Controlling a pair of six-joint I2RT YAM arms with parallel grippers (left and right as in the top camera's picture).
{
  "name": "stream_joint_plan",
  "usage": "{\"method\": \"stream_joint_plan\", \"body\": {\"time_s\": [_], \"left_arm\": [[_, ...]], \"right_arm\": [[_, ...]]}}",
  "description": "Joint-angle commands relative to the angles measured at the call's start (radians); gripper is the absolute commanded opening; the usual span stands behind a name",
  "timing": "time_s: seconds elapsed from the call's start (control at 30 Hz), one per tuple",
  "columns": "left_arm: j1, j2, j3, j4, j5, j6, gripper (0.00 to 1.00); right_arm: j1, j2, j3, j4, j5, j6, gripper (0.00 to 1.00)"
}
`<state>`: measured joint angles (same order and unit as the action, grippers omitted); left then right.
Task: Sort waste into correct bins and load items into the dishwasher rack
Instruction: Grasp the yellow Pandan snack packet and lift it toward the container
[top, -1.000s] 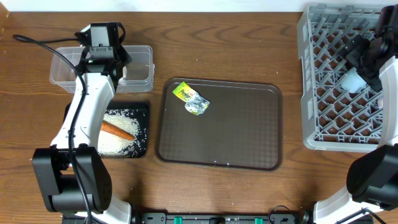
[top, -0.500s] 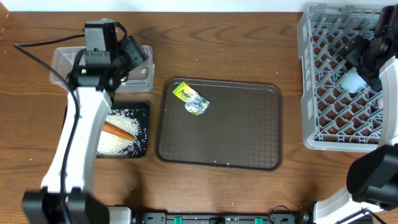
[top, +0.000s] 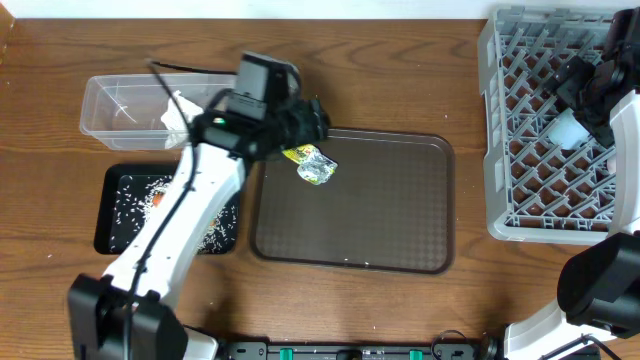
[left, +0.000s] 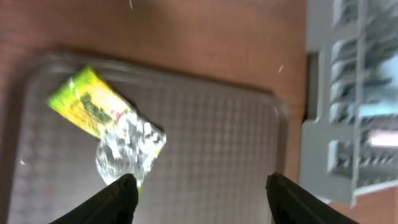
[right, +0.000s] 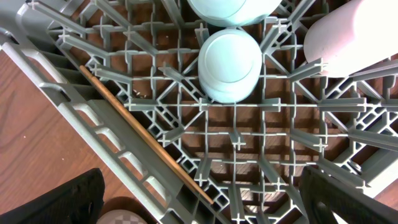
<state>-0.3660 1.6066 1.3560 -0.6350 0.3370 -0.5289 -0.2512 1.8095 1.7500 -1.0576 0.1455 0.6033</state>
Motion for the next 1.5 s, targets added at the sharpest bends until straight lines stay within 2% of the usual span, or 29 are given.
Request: {"method": "stream_joint_plan", "body": {"time_s": [0.0,0.07,0.13,0.37,0.6,0.9,0.97,1.13,1.23,1.47], "left_arm": [[-0.024,0.049,-0.014,-0.053,-0.063,-0.079,0.69],[-0.038,0.088,-0.014,-0.095,-0.156,-0.124,0.68],[-0.044,0.126,-0.014,-0.105,-0.189,-0.126,0.69],[-0.045,0.261,-0.014,-0.1,-0.2,-0.226,0.68],[-0.045,0.365,-0.014,-0.08,-0.2,-0.252,0.68],[-0.045,0.364,-0.013,-0.069,-0.193,-0.251,0.1],[-0.045,0.34,-0.006,-0.086,-0.193,-0.25,0.06],[-0.045,0.23,0.024,-0.112,-0.211,-0.182,0.06],[-0.042,0.127,0.026,-0.107,-0.328,-0.179,0.06],[-0.024,-0.034,0.026,-0.08,-0.823,-0.18,0.06]], "right_arm": [[-0.004,0.002,0.002,-0.002,0.0,0.017,0.99],[-0.004,0.002,0.002,-0.002,0.0,0.017,0.99],[-0.004,0.002,0.002,-0.002,0.0,0.017,0.99],[-0.004,0.002,0.002,-0.002,0.0,0.017,0.99],[-0.004,0.002,0.002,-0.002,0.0,0.017,0.99],[-0.005,0.002,0.002,-0.002,0.0,0.017,0.99],[-0.004,0.002,0.002,-0.002,0.0,0.017,0.99],[0.01,0.002,0.002,-0.001,0.0,0.017,0.99],[0.008,0.002,0.002,-0.001,0.0,0.017,0.99],[0.011,0.002,0.002,-0.002,0.0,0.017,0.99]]}}
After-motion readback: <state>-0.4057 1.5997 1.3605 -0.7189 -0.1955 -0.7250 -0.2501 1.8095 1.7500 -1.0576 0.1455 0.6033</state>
